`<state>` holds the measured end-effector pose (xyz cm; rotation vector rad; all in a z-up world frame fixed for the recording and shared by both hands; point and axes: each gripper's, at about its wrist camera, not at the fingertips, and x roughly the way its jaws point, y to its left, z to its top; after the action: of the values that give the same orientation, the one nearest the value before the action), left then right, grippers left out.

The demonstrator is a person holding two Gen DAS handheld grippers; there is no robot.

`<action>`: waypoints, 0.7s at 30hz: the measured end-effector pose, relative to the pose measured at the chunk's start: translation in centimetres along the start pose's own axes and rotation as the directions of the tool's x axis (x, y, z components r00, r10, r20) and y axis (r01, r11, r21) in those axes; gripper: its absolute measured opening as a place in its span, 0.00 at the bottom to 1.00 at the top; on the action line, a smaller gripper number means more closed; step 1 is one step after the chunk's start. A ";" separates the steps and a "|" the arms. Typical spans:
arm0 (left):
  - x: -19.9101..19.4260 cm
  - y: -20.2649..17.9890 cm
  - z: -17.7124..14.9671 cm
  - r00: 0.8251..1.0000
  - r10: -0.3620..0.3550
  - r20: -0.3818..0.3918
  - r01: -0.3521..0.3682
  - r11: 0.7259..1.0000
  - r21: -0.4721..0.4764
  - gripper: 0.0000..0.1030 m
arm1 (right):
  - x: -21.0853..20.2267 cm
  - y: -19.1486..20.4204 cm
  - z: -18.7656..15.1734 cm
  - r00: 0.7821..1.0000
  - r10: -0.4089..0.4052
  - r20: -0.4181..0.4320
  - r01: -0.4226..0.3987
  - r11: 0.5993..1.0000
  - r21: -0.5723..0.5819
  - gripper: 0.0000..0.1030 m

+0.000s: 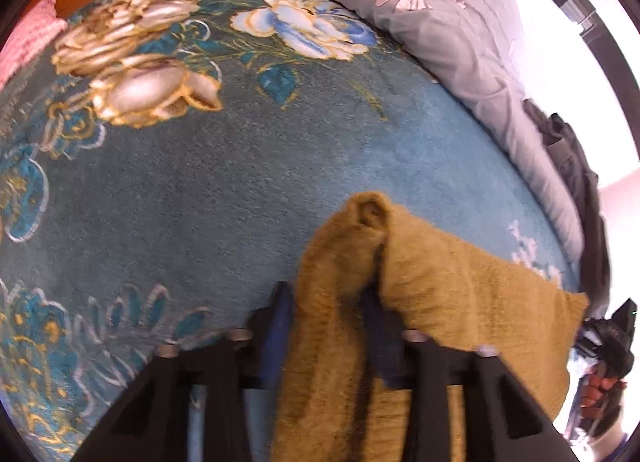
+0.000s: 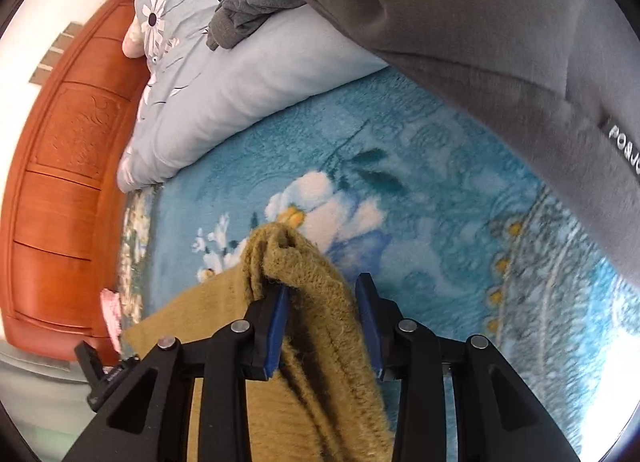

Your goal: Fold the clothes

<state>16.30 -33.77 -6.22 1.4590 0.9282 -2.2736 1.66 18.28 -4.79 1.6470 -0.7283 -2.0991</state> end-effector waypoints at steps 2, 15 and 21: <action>0.1 -0.1 -0.1 1.000 0.008 0.006 -0.008 1.000 -0.001 0.22 | 0.1 0.5 0.0 1.000 0.001 -0.003 -0.001 1.000 -0.005 0.21; -2.3 -0.2 2.4 0.990 -0.048 0.131 0.059 0.995 -0.078 0.11 | -1.5 3.9 3.0 0.997 0.015 0.069 -0.012 0.999 -0.047 0.10; -3.9 -2.3 6.7 0.980 -0.053 0.191 0.062 0.997 -0.039 0.11 | -2.6 6.9 6.7 0.987 0.052 0.155 -0.040 0.996 -0.079 0.10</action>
<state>12.09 -36.81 0.00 1.1863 0.9670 -2.3675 -4.41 15.40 2.62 1.4243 -0.7187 -2.2137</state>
